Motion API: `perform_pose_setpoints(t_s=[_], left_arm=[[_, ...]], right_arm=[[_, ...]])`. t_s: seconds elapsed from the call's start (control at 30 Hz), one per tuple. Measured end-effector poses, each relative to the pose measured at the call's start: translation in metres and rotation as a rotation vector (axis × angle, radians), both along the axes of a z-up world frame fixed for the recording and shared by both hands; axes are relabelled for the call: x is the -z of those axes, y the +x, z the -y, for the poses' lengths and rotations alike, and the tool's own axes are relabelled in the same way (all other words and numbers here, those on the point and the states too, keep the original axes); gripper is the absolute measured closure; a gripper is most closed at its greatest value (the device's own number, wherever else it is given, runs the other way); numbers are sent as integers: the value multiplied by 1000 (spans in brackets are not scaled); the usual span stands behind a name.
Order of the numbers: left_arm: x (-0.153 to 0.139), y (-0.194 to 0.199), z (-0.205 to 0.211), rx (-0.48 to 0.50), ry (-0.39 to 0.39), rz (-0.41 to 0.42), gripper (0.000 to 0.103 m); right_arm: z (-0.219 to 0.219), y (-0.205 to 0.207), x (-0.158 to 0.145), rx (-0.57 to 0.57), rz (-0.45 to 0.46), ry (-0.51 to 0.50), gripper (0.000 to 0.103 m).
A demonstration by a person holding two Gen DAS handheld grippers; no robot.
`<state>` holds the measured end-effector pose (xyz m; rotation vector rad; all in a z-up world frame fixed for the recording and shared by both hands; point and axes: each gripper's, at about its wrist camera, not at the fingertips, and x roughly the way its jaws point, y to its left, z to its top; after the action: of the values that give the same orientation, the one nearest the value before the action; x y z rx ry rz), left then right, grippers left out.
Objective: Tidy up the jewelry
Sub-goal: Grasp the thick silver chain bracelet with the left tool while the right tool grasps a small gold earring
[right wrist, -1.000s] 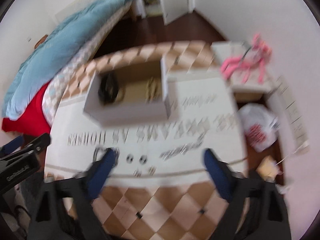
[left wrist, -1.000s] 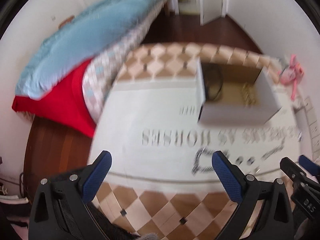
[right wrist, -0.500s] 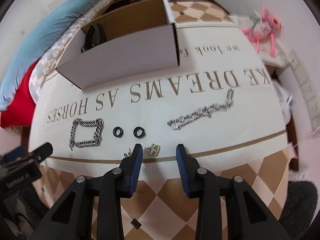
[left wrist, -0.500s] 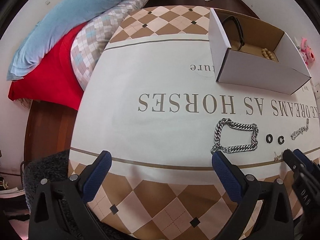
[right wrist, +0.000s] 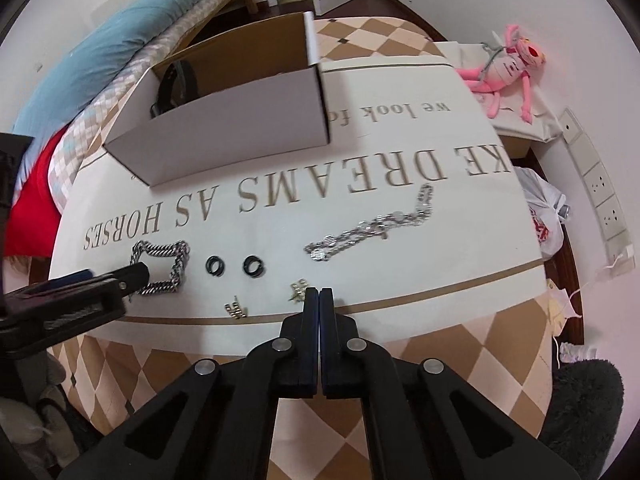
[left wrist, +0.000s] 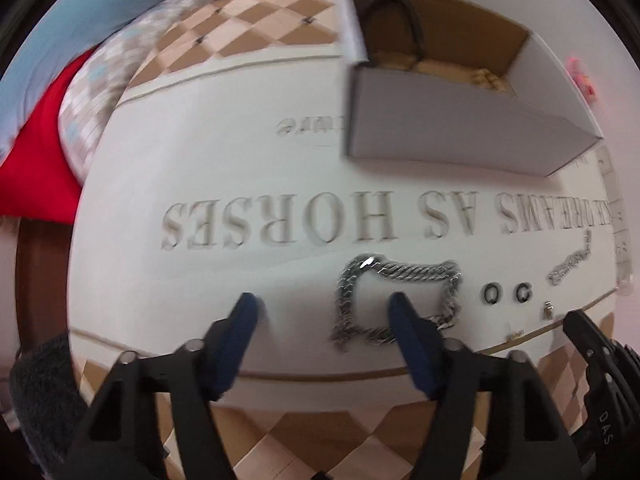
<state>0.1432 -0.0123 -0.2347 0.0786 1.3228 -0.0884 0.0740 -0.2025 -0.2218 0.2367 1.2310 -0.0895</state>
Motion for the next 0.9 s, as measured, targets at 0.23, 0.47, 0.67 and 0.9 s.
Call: perform_pose_setpoints(t_s=[0.23,0.47,0.67,0.9], left_arm=[[-7,0,27,103,-18,15,97],[-44,-16,16,77,-102,60,97],[-77,-20,6,70,-144,108,97],[-74,-28,-2,66,-131,110,97]], right_arm=[[13,1,-7,41,15,18,103],[24,-3,-22,75,48,106,103],[23,3,-23,42,45,176,102],[1,10,-1,-38,-19,138,93]])
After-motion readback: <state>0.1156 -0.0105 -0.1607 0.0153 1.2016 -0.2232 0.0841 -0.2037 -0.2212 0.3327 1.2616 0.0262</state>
